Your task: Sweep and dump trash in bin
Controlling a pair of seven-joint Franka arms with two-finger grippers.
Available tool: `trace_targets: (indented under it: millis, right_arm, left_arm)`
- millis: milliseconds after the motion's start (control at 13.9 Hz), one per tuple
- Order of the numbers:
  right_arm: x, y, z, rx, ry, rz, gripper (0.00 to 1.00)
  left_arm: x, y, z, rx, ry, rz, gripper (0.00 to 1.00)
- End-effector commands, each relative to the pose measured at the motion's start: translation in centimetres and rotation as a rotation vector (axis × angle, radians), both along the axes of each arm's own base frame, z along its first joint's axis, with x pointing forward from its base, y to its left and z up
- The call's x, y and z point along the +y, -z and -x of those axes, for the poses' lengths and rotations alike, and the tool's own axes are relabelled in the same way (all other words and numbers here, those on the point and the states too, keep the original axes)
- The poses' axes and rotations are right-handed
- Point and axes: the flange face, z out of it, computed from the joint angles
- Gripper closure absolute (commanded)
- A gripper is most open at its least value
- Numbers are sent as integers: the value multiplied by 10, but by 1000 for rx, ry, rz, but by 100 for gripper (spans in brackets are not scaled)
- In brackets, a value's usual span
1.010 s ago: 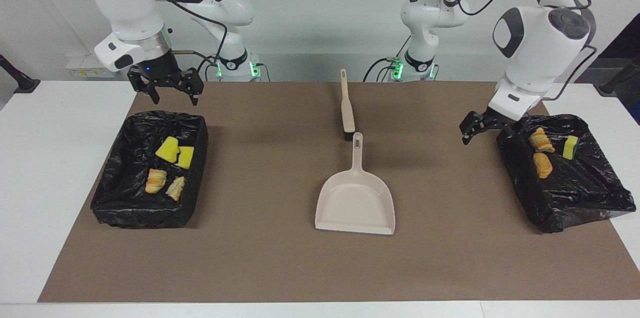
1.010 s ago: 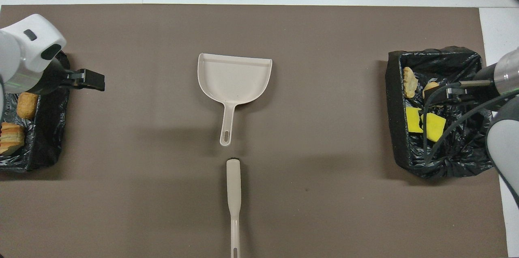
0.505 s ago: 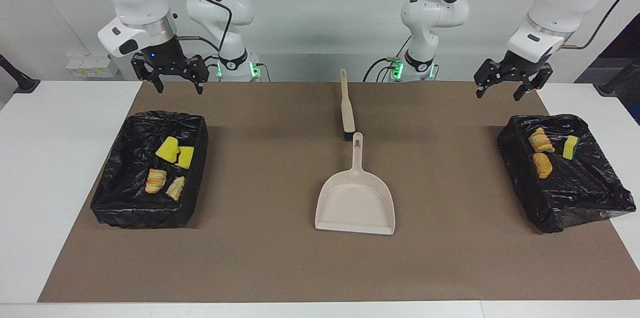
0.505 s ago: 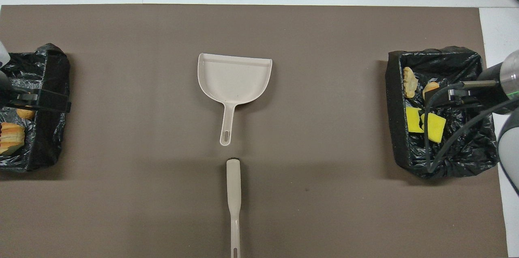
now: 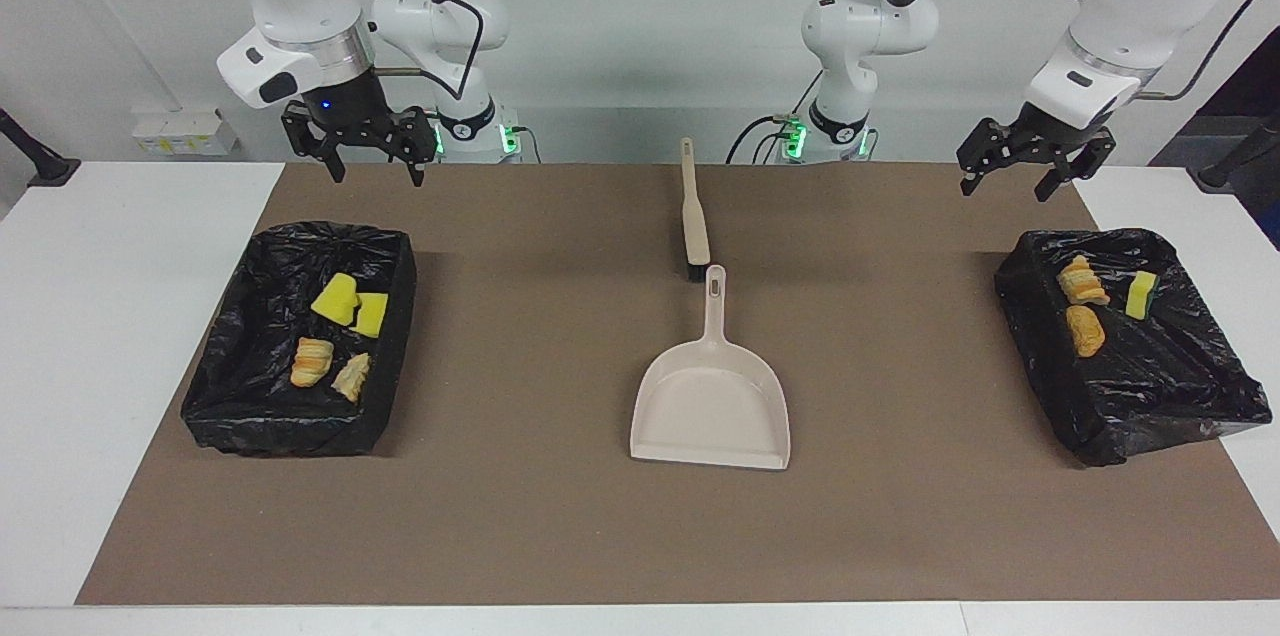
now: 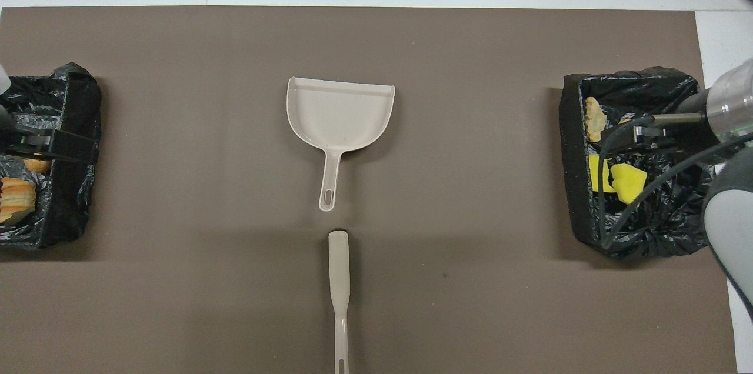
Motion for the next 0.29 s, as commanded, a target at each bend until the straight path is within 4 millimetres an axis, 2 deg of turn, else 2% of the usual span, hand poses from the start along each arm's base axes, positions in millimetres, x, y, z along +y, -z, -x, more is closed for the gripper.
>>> trace_targets:
  millis: [0, 216]
  right_arm:
    - [2, -3, -4, 3, 14, -14, 0]
    - [3, -2, -3, 4, 11, -13, 0]
  left_arm:
    - [3, -4, 2, 14, 10, 2, 0]
    - [4, -3, 2, 17, 8, 2, 0]
